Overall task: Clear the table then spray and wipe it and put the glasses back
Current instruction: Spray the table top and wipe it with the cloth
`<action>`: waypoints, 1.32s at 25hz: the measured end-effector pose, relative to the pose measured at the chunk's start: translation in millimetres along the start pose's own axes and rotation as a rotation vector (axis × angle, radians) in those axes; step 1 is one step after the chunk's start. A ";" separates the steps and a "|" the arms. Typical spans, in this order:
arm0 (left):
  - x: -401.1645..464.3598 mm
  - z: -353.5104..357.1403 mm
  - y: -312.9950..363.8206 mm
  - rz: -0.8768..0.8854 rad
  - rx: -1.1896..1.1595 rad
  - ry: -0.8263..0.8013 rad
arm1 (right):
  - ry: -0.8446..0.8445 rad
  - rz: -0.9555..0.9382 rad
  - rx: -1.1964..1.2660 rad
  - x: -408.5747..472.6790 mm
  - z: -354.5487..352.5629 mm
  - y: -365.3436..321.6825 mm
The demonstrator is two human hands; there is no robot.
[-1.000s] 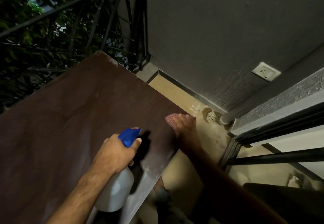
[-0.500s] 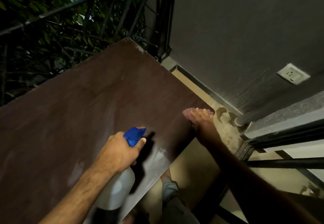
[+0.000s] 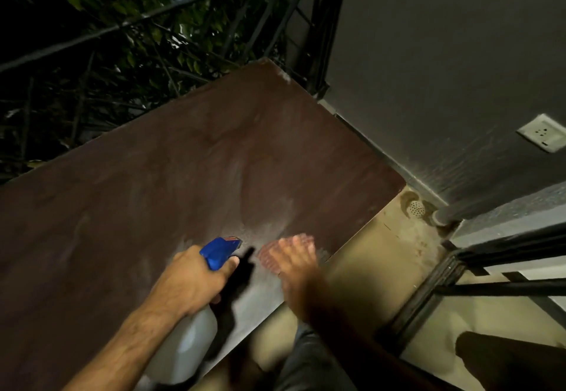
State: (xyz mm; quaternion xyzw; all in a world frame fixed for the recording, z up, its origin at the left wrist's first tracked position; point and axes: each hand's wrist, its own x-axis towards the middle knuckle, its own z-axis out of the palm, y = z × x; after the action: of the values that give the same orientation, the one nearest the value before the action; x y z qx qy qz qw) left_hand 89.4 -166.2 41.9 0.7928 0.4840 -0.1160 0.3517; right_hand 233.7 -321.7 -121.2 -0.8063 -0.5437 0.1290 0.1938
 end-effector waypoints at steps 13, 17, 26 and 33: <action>-39.5 -21.5 -69.8 -0.100 -0.059 0.108 | 0.054 0.298 -0.028 53.0 -12.7 0.0; -36.2 -23.1 -81.5 -0.114 -0.093 0.126 | -0.048 0.031 -0.052 11.2 25.6 -67.8; -37.4 -24.9 -101.0 -0.164 -0.071 0.110 | -0.239 -0.302 -0.152 37.6 30.3 -54.8; -60.3 -18.6 -122.4 -0.191 -0.064 0.051 | 0.041 0.340 -0.005 76.6 -15.4 1.3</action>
State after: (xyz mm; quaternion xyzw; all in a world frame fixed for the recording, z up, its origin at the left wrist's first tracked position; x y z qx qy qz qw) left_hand -47.9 -160.4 32.5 0.7342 0.5696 -0.1134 0.3518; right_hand 270.0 -253.8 -107.9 -0.8896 -0.3958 0.1423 0.1784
